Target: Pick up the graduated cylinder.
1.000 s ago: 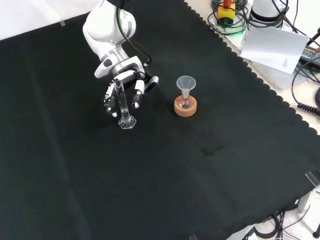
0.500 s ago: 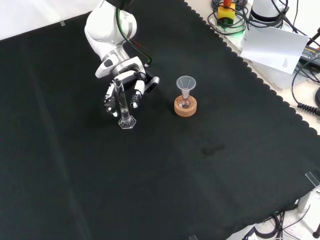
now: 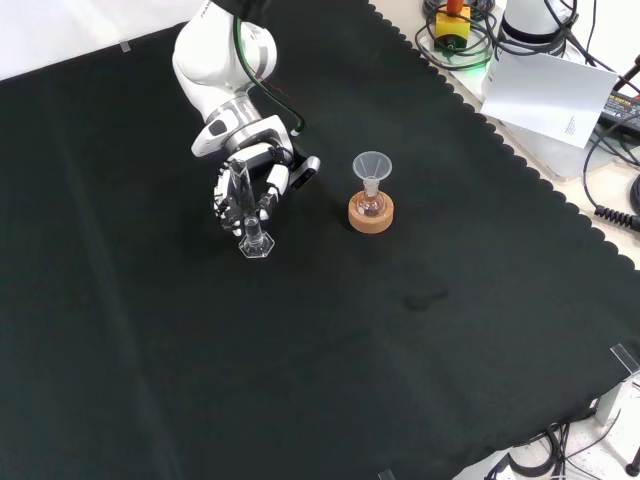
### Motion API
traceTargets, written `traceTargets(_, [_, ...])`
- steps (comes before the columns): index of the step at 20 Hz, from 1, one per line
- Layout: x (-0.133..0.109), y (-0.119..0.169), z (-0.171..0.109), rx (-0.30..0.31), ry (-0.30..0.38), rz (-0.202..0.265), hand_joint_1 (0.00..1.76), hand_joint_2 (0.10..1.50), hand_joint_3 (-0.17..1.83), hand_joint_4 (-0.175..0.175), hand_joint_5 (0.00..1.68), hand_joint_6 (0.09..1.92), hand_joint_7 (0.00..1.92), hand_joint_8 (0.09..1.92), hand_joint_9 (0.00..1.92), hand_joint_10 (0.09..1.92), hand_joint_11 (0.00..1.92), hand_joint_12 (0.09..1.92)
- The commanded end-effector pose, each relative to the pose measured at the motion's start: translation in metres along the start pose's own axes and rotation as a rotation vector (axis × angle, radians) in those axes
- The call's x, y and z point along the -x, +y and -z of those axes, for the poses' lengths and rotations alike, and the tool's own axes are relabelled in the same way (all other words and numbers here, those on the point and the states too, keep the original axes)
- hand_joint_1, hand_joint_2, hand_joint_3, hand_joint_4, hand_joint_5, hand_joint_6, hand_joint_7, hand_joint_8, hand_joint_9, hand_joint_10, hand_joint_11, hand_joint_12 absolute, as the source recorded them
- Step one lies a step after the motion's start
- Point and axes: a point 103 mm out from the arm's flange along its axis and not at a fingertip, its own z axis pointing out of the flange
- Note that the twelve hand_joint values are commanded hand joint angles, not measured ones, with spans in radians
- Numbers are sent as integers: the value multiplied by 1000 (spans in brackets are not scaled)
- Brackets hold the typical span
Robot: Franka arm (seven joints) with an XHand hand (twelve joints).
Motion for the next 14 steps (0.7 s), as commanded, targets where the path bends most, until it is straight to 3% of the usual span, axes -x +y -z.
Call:
traceTargets(1, [-5,-1,9,26,-59,2,1098,1173,-78,-29,903,887,967,517,1235,164,1140,856])
traceTargets(3, [-7,-3,18,7,-93,10,1110,1145,-31,-65,950,997,1072,476,1302,138,1233,800])
traceTargets(7, [-12,-4,35,-47,-206,36,1144,1119,-25,-134,1012,970,1210,359,1389,87,1313,716])
traceTargets(14, [-29,-7,63,-112,-352,55,1150,1117,-28,-148,1020,963,1246,336,1414,87,1330,703])
